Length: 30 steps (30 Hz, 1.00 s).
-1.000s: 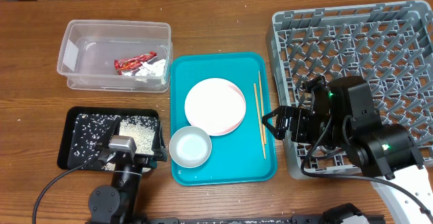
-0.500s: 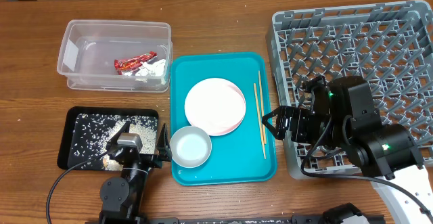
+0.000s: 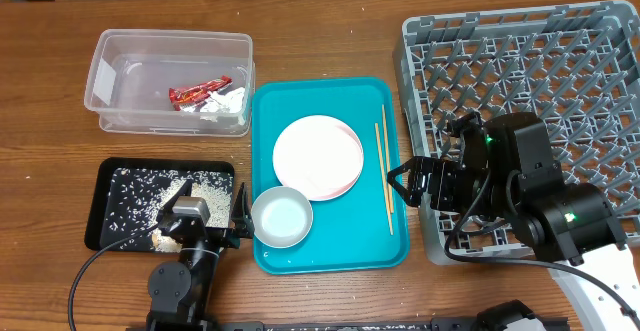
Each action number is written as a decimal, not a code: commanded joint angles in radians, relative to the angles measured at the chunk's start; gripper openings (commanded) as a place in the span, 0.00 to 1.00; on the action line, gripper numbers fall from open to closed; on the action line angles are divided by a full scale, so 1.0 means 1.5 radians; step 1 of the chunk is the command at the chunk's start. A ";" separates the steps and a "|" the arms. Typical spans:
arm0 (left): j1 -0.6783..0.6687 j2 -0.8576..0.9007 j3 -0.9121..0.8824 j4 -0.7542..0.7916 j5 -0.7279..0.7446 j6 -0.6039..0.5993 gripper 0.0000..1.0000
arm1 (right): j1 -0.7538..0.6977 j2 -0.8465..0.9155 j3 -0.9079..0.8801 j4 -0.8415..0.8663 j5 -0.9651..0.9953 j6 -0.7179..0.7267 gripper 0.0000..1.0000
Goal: Sort waste into correct bins and load items into the dishwasher
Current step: 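Reach the right gripper to the pink bowl and grasp its rim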
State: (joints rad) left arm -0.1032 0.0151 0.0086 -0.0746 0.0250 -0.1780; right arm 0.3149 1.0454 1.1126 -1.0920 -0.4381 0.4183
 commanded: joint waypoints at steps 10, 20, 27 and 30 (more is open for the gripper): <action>-0.003 -0.007 -0.003 -0.001 -0.002 -0.006 1.00 | 0.062 0.030 0.008 0.065 -0.049 0.018 0.92; -0.003 -0.007 -0.003 -0.002 -0.002 -0.006 1.00 | 0.253 0.248 0.008 0.140 0.318 0.113 0.78; -0.003 -0.007 -0.003 -0.002 -0.002 -0.006 1.00 | 0.197 0.361 0.008 0.291 0.311 0.113 0.74; -0.003 -0.007 -0.003 -0.001 -0.002 -0.006 1.00 | 0.169 0.397 0.008 0.330 0.252 0.113 0.69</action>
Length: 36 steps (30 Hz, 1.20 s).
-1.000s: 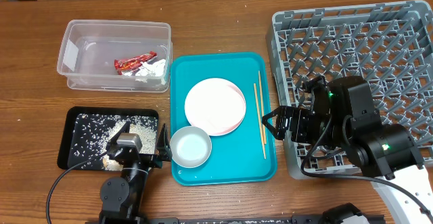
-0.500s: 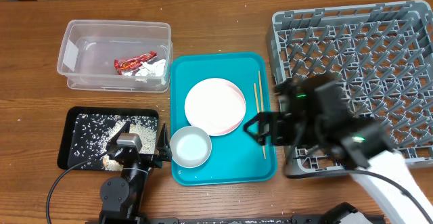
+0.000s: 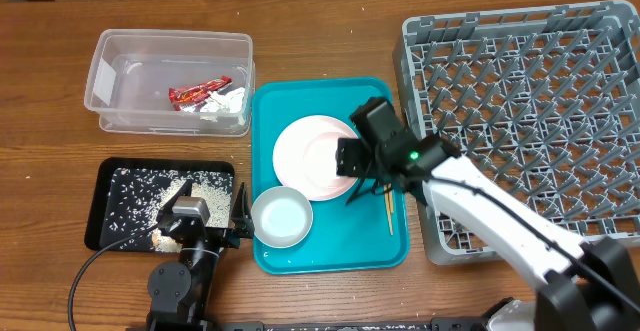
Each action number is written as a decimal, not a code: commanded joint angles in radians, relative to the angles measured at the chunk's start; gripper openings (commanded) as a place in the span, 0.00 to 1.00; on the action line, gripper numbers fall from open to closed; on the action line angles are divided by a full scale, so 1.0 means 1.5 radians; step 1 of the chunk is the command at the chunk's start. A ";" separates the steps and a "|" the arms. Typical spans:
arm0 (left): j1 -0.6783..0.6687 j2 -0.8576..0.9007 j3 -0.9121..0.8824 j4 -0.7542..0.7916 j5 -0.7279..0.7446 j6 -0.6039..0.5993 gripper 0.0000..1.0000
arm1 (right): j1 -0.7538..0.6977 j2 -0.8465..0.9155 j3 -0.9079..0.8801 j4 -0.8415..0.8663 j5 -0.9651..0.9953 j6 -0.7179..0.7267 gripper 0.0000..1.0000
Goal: Sort waste into correct bins and load items into the dishwasher
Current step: 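Reach the right gripper to the pink bowl and grasp its rim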
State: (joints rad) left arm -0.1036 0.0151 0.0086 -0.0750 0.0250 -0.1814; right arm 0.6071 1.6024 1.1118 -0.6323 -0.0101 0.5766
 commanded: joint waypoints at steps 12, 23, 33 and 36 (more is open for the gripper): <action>-0.002 -0.007 -0.003 -0.001 -0.002 -0.004 1.00 | -0.045 0.111 0.009 0.049 -0.099 0.016 0.39; -0.002 -0.007 -0.003 -0.001 -0.002 -0.004 1.00 | -0.049 0.111 0.009 0.003 -0.032 0.017 0.04; -0.002 -0.007 -0.003 -0.001 -0.002 -0.004 1.00 | -0.049 0.110 0.009 0.009 -0.007 0.017 0.15; -0.002 -0.007 -0.003 -0.001 -0.002 -0.004 1.00 | -0.046 0.110 0.009 0.012 -0.007 0.018 0.04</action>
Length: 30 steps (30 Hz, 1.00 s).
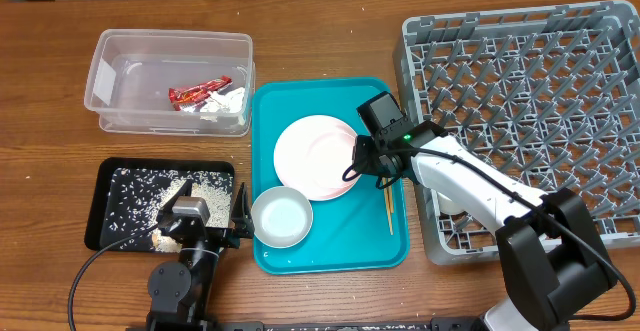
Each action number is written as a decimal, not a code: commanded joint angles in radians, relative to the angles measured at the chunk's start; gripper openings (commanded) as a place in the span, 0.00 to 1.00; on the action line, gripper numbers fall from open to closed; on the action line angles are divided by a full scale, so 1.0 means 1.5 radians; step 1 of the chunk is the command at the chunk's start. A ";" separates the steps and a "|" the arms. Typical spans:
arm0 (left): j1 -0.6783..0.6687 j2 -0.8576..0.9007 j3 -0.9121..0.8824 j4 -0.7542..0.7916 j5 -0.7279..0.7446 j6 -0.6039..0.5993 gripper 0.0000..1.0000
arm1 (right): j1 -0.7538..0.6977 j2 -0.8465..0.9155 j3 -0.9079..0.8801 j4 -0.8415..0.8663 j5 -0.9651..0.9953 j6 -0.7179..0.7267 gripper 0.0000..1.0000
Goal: Sort waste into correct bins and load items into the dishwasher
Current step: 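Reach the right gripper to the pink bowl and grasp its rim, then carry the pink bowl into the grey rack and set it down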
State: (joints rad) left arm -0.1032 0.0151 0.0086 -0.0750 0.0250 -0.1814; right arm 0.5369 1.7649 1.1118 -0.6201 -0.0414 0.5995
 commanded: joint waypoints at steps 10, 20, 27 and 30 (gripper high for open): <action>-0.003 -0.007 -0.003 -0.001 -0.002 -0.004 1.00 | -0.010 -0.120 0.059 -0.051 0.083 -0.003 0.04; -0.003 -0.007 -0.003 -0.001 -0.002 -0.004 1.00 | -0.011 -0.257 0.088 -0.120 0.566 -0.003 0.04; -0.003 -0.007 -0.003 -0.001 -0.002 -0.004 1.00 | -0.063 -0.209 0.087 -0.092 0.908 -0.033 0.04; -0.003 -0.007 -0.003 -0.001 -0.002 -0.004 1.00 | -0.096 -0.171 0.087 -0.076 0.907 -0.066 0.04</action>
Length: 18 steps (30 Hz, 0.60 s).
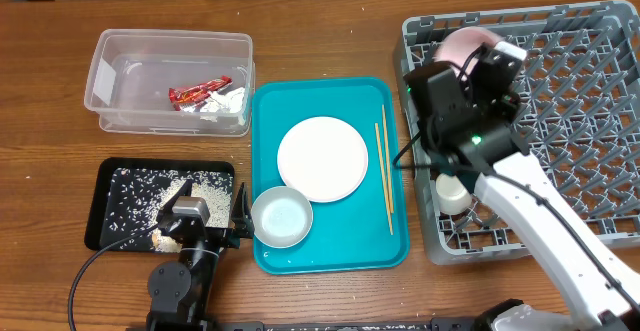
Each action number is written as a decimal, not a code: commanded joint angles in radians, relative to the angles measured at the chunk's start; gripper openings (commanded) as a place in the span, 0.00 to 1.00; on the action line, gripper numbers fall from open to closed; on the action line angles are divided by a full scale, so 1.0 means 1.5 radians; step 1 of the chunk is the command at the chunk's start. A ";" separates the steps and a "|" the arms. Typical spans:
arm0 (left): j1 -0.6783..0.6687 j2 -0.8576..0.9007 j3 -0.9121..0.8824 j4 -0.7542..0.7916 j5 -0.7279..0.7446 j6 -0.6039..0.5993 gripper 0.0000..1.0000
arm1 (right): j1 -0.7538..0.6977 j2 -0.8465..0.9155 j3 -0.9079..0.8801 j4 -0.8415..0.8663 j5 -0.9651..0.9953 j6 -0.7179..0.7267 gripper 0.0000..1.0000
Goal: Sort waste into correct bins and load items into the dishwasher
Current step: 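Carry the pink bowl into the grey rack and set it down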
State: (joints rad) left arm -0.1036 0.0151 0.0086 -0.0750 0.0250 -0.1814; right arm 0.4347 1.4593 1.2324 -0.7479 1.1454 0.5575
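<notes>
My right gripper (478,59) is shut on a pink plate (458,43), held on edge over the back left corner of the grey dish rack (560,101). A white plate (322,159) lies flat on the teal tray (330,256), with a white bowl (281,216) at the tray's front left and a pair of chopsticks (385,176) along its right side. My left gripper (238,219) rests low at the table's front, beside the bowl; its jaws are too dark to read.
A clear bin (170,81) with wrappers stands at the back left. A black tray (160,201) scattered with rice and food scraps lies in front of it. A small white cup-like object (452,193) sits in the rack's front left part.
My right gripper was down at the right edge of the stacked plates on the tray. Now it holds the pink plate up over the rack's back left corner. The white plate stays on the tray.
My right gripper first hung open by the rack's left side, next to the tray. Then it was over the plates' right edge, then lower on that edge. Now the pink plate is off the tray and over the rack. The left arm stayed still.
</notes>
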 commanded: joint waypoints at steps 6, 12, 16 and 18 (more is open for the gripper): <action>-0.002 -0.007 -0.003 -0.001 -0.002 -0.004 1.00 | -0.092 0.119 0.007 0.045 0.150 -0.081 0.04; -0.002 -0.007 -0.003 -0.001 -0.002 -0.004 1.00 | -0.132 0.174 0.007 0.084 0.134 -0.141 0.04; -0.002 -0.007 -0.003 -0.001 -0.002 -0.004 1.00 | -0.126 0.191 0.007 0.071 0.117 -0.145 0.04; -0.002 -0.007 -0.003 -0.001 -0.002 -0.004 1.00 | -0.116 0.195 0.004 0.067 0.118 -0.145 0.04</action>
State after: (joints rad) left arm -0.1032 0.0151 0.0086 -0.0750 0.0250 -0.1814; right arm 0.2417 1.7420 1.2324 -0.6468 1.3125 0.3576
